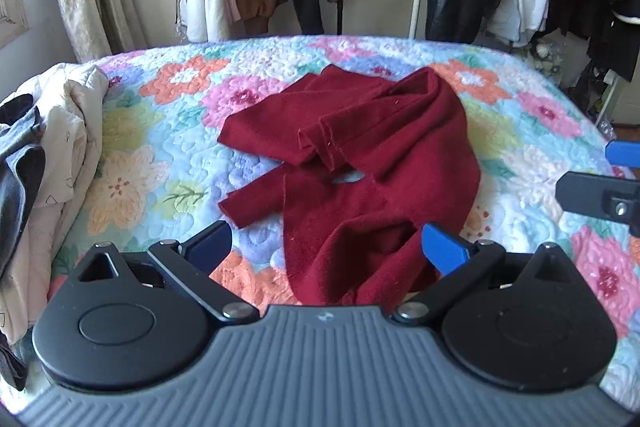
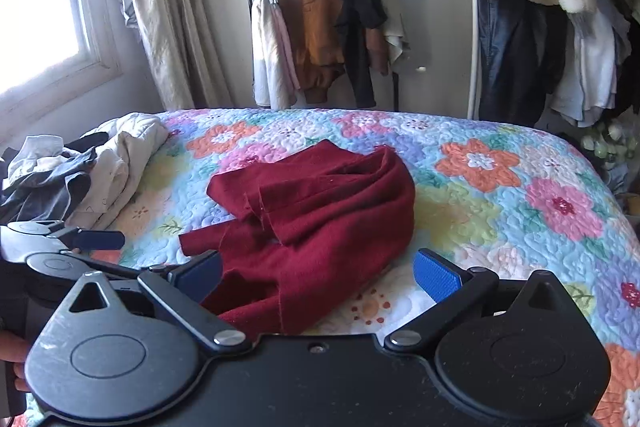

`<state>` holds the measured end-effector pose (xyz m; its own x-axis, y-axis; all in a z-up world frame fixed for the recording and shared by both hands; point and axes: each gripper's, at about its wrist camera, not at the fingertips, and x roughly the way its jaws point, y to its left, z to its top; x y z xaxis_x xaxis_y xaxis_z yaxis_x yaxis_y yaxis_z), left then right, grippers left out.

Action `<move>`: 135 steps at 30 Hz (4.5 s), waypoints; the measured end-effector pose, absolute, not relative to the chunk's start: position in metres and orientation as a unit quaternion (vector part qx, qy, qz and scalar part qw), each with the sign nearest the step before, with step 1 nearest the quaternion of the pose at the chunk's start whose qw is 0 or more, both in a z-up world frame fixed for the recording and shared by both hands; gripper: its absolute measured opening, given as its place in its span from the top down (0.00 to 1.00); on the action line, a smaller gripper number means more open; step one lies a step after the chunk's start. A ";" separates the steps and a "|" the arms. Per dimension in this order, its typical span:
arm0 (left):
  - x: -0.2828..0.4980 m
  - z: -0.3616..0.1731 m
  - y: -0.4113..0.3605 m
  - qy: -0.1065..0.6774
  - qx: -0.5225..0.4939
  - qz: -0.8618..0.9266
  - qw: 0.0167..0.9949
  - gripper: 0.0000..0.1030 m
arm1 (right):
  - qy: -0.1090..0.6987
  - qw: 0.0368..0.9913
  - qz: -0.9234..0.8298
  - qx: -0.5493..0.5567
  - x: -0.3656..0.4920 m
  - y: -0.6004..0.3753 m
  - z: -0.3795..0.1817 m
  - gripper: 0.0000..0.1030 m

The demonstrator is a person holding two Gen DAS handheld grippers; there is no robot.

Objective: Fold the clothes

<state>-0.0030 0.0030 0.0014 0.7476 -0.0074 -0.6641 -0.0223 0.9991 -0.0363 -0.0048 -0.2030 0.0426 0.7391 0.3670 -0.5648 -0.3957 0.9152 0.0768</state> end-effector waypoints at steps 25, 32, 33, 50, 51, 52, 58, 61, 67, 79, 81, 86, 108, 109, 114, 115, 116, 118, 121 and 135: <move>-0.007 -0.015 0.038 0.370 -0.050 0.000 0.928 0.00 | 0.318 0.922 0.220 0.018 0.011 -0.204 0.005 0.00; -0.017 -0.007 0.033 0.338 -0.073 -0.038 0.937 0.00 | 0.314 0.923 0.220 0.009 0.004 -0.202 0.012 0.00; -0.018 -0.007 0.031 0.336 -0.068 -0.038 0.939 0.00 | 0.314 0.923 0.222 0.007 0.002 -0.201 0.013 0.00; -0.031 -0.007 0.025 0.318 -0.039 -0.040 0.946 0.00 | 0.320 0.921 0.223 0.011 0.004 -0.199 0.012 0.00; -0.030 -0.009 0.027 0.319 -0.042 -0.039 0.946 0.00 | 0.322 0.920 0.223 0.018 0.005 -0.200 0.012 0.00; -0.029 -0.010 0.030 0.322 -0.048 -0.038 0.945 0.00 | 0.323 0.919 0.224 0.024 0.006 -0.201 0.012 0.00; -0.017 -0.024 0.045 0.337 -0.078 -0.034 0.938 0.00 | 0.336 0.913 0.227 0.050 0.017 -0.205 0.005 0.00; -0.009 -0.030 0.049 0.343 -0.082 -0.035 0.935 0.00 | 0.344 0.911 0.223 0.047 0.028 -0.200 -0.003 0.00; 0.009 -0.039 0.053 0.355 -0.081 -0.031 0.931 0.00 | 0.369 0.903 0.217 0.019 0.039 -0.189 -0.024 0.00; 0.119 -0.028 0.073 0.381 -0.054 -0.009 0.923 0.09 | 0.391 0.891 0.230 0.019 0.131 -0.187 -0.001 0.00; 0.135 -0.032 0.076 0.398 -0.050 -0.009 0.916 0.14 | 0.421 0.877 0.223 0.067 0.153 -0.193 -0.014 0.00; 0.158 -0.041 0.087 0.397 -0.078 -0.027 0.914 0.14 | 0.465 0.842 0.203 0.184 0.199 -0.209 -0.044 0.00; 0.222 -0.086 0.060 0.434 -0.081 -0.061 0.895 0.69 | 0.379 0.883 0.244 0.131 0.199 -0.159 -0.083 0.51; 0.217 -0.085 0.058 0.430 -0.077 -0.063 0.897 0.71 | 0.368 0.888 0.252 0.110 0.195 -0.156 -0.078 0.55; 0.187 -0.084 0.050 0.445 -0.088 -0.089 0.887 0.84 | 0.345 0.891 0.291 0.057 0.171 -0.143 -0.060 0.63; 0.178 -0.084 0.049 0.449 -0.094 -0.095 0.884 0.84 | 0.347 0.887 0.299 0.057 0.163 -0.142 -0.058 0.64; 0.170 -0.083 0.048 0.450 -0.097 -0.099 0.882 0.84 | 0.350 0.884 0.305 0.054 0.154 -0.141 -0.056 0.65; 0.153 -0.080 0.049 0.456 -0.121 -0.107 0.875 0.85 | 0.357 0.877 0.319 0.047 0.139 -0.137 -0.048 0.67; 0.124 -0.074 0.052 0.459 -0.163 -0.118 0.865 0.88 | 0.365 0.867 0.335 0.044 0.110 -0.136 -0.040 0.68; -0.048 -0.020 0.053 0.418 -0.199 -0.084 0.882 0.91 | 0.370 0.833 0.412 0.010 -0.039 -0.132 -0.019 0.68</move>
<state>-0.0483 0.0528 -0.0204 0.6364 -0.3141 -0.7045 -0.0188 0.9068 -0.4212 -0.0391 -0.1324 -0.0186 0.3864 0.6941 -0.6074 -0.6792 0.6596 0.3218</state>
